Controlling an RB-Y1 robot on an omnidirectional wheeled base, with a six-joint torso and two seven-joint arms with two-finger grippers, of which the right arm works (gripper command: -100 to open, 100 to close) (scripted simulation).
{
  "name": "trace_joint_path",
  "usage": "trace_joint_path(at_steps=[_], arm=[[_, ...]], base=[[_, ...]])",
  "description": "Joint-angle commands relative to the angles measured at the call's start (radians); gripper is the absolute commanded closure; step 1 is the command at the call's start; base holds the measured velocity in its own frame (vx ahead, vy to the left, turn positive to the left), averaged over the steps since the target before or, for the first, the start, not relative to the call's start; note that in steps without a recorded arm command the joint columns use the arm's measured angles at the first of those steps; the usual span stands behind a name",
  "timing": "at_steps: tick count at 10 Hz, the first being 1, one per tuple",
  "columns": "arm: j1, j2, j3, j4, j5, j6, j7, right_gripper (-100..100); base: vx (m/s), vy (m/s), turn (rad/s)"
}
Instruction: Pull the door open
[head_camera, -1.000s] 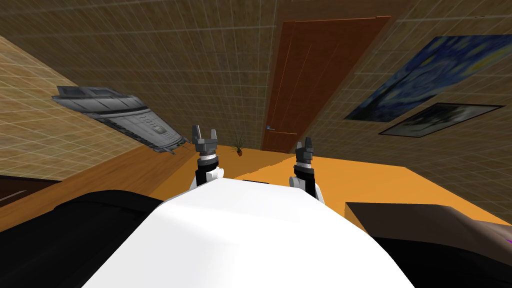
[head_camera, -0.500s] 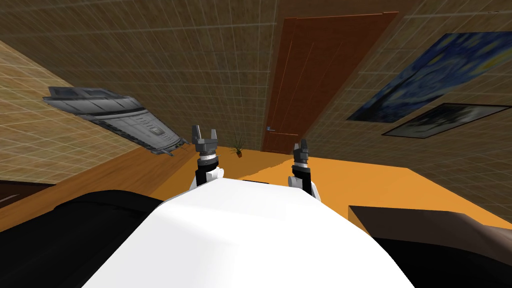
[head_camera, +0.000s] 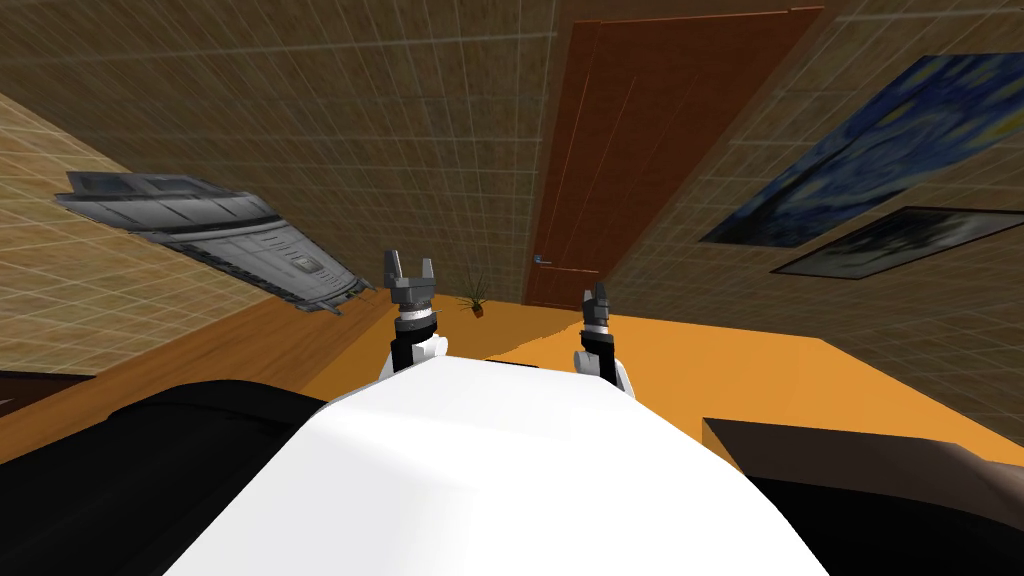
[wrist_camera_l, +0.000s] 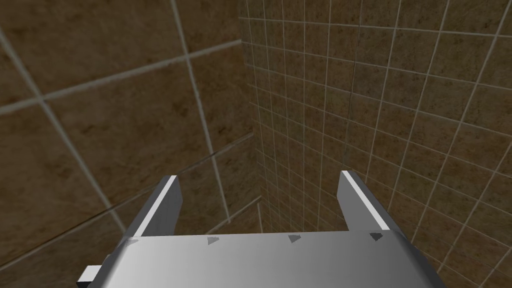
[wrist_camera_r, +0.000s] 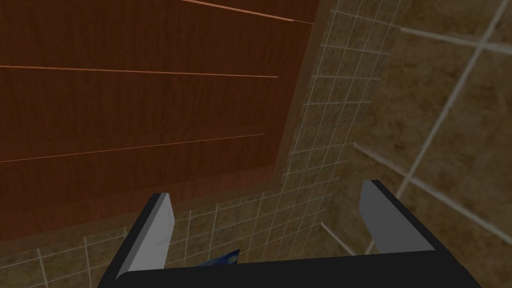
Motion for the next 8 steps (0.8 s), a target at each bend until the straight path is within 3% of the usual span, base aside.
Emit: trace_joint_path(at_steps=[1,8], arm=[[-0.017,-0.003,-0.003,0.042,0.004,-0.009,-0.005,-100],[-0.088,-0.01,-0.015,0.232,0.021,-0.055,-0.029,-100]], base=[[0.103,0.006,-0.006],[0.1,0.022,-0.007]])
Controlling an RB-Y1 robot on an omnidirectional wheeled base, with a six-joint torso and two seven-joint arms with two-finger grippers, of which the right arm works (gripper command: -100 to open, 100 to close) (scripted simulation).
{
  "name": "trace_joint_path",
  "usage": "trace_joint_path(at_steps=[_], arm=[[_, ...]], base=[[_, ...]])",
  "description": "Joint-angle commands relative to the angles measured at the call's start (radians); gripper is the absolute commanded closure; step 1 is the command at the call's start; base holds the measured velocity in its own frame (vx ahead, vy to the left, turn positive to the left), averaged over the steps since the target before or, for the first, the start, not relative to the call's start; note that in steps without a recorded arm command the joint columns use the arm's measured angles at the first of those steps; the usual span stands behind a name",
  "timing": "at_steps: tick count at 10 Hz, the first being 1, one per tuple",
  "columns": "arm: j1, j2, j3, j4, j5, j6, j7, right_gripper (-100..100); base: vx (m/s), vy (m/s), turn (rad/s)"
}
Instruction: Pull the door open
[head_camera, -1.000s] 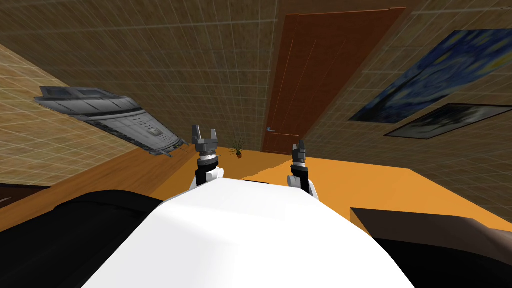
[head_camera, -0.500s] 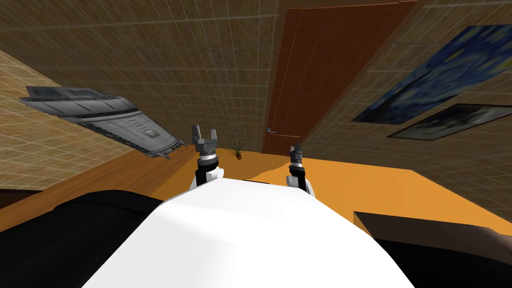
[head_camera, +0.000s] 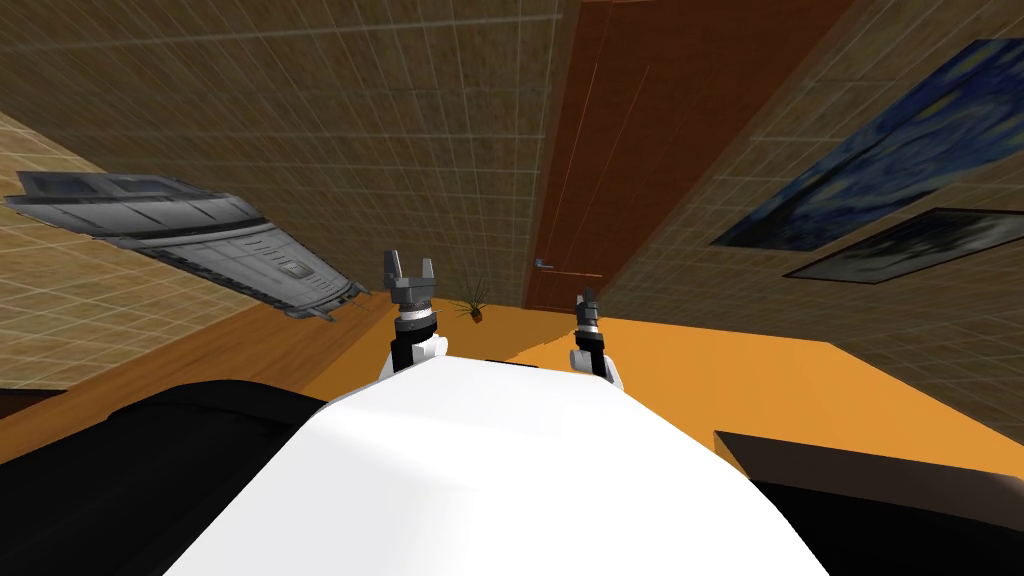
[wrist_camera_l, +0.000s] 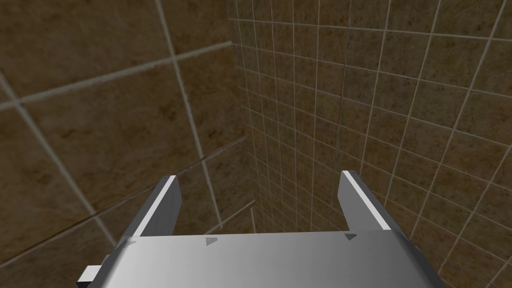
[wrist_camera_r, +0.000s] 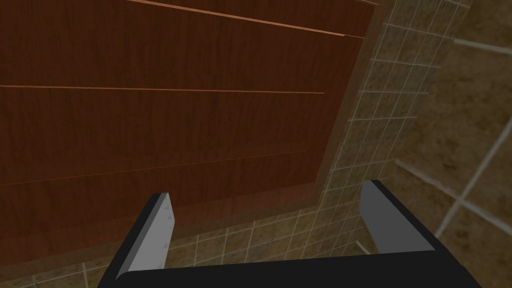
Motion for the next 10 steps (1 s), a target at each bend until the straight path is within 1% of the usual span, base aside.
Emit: trace_joint_path(at_steps=[1,2,3,5,10], arm=[[-0.017,-0.002,-0.004,0.05,0.004,-0.016,-0.007,-100],[-0.027,-0.003,-0.006,0.076,0.006,-0.022,-0.011,-100],[-0.027,-0.003,-0.006,0.079,0.006,-0.022,-0.011,-100],[-0.049,-0.003,-0.009,0.137,0.011,-0.036,-0.018,-100],[-0.103,-0.003,-0.018,0.281,0.024,-0.071,-0.037,-100]], base=[[0.095,0.019,-0.009],[0.091,0.007,-0.008],[0.066,0.006,0.0],[0.065,0.015,-0.007],[0.101,0.017,-0.009]])
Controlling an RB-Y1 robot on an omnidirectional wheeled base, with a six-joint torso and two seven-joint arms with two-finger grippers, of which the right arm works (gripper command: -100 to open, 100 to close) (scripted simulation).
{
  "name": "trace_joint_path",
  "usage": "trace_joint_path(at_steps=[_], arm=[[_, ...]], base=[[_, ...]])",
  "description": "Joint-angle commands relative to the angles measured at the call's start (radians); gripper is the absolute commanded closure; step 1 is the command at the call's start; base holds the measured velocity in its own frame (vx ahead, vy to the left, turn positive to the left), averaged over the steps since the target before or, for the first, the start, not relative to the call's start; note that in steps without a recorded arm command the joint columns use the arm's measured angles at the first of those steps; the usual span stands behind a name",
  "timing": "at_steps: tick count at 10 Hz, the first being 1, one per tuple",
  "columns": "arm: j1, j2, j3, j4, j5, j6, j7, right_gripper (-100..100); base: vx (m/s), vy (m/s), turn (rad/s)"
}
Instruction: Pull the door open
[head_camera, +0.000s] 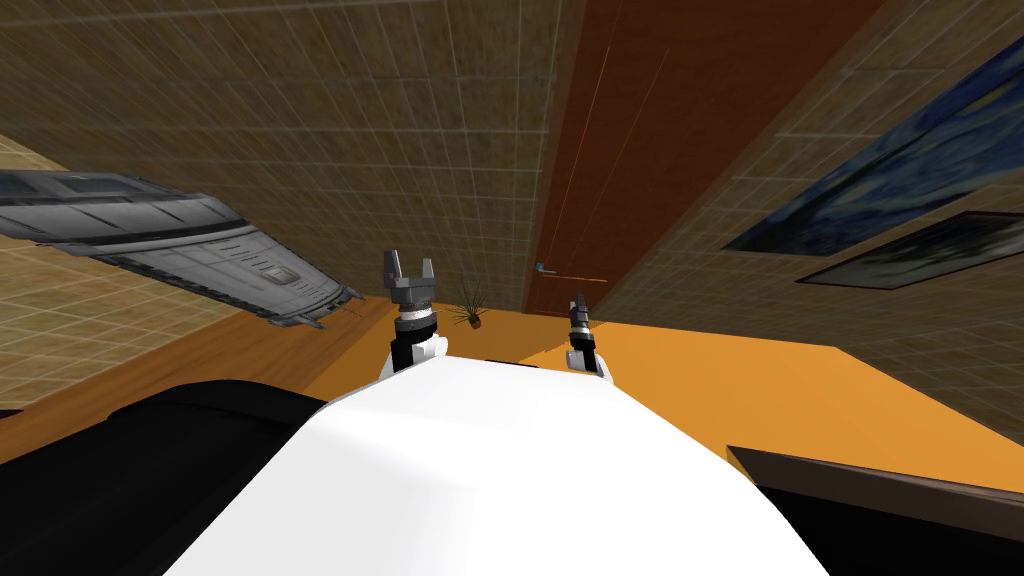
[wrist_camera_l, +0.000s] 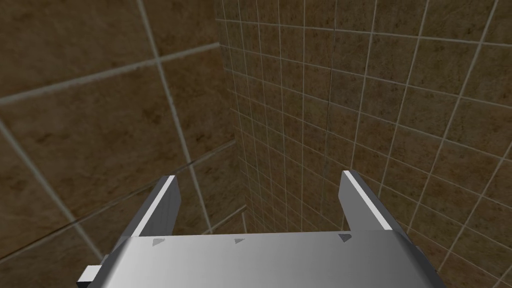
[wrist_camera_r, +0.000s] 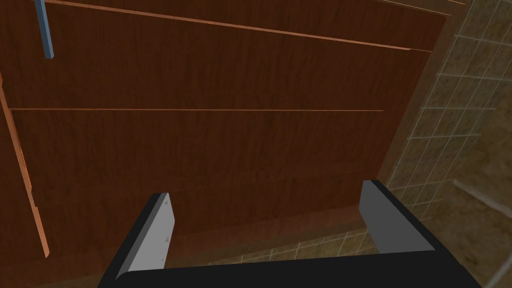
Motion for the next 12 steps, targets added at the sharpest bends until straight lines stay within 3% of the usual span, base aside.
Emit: trace_joint_path(at_steps=[1,12], arm=[[-0.014,0.001,-0.003,0.032,0.001,-0.008,-0.002,-100],[-0.129,0.013,-0.021,0.342,0.029,-0.083,-0.041,-100]], base=[[0.071,-0.001,0.0],[0.093,0.015,-0.01]])
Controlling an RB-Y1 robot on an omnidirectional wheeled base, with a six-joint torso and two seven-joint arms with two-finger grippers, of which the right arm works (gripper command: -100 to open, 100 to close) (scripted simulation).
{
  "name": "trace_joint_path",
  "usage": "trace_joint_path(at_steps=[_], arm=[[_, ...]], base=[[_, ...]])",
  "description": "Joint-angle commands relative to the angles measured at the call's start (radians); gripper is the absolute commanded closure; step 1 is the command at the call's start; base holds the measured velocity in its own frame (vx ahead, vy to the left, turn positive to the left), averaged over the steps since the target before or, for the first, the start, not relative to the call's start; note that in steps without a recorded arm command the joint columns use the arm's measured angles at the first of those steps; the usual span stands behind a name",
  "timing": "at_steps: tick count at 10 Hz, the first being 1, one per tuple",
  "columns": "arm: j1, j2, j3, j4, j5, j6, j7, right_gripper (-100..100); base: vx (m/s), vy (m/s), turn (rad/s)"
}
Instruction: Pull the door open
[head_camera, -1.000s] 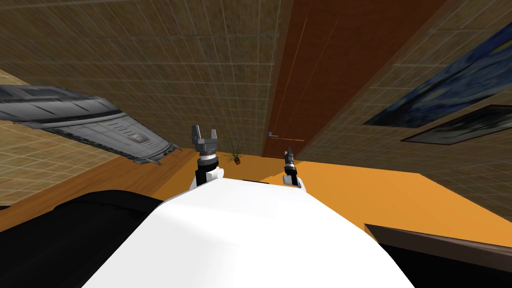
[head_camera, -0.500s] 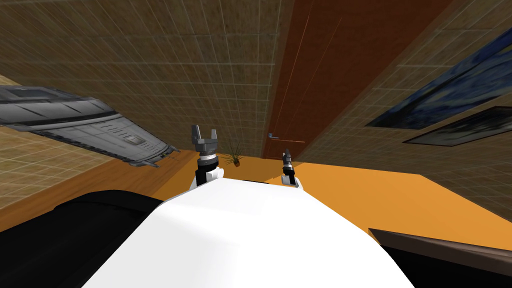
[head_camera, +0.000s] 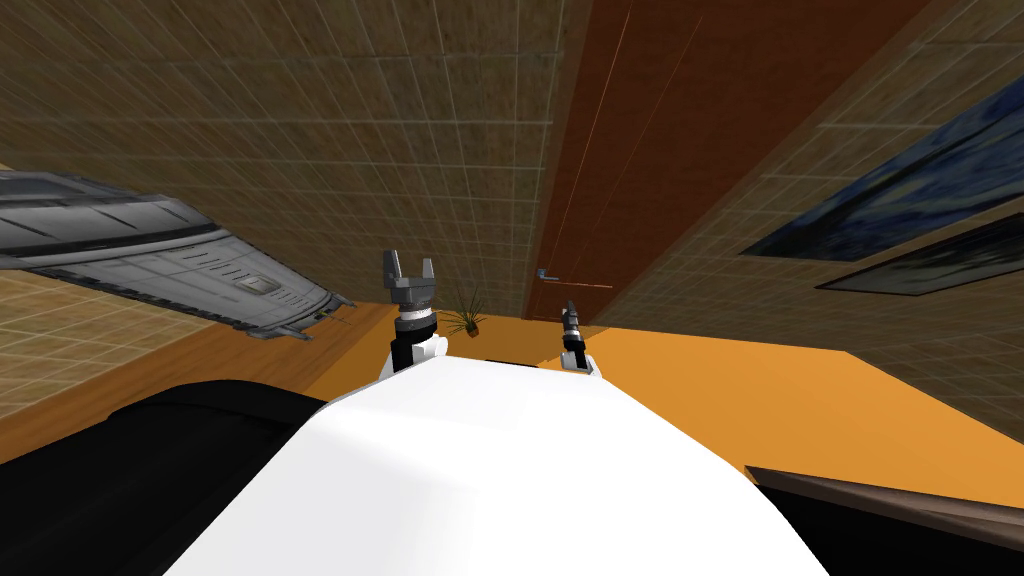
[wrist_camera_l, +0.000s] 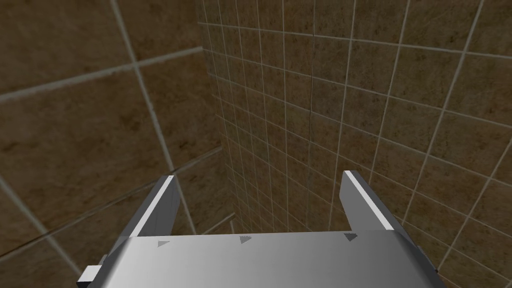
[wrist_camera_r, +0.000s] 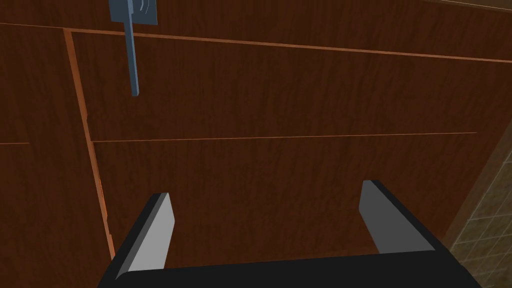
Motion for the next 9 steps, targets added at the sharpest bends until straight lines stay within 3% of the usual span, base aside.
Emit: trace_joint_path(at_steps=[1,9], arm=[[-0.02,0.002,-0.004,0.049,0.003,-0.012,-0.006,-100],[-0.092,0.02,-0.015,0.242,0.02,-0.058,-0.031,-100]], base=[[0.098,0.023,-0.012],[0.098,0.007,-0.011]])
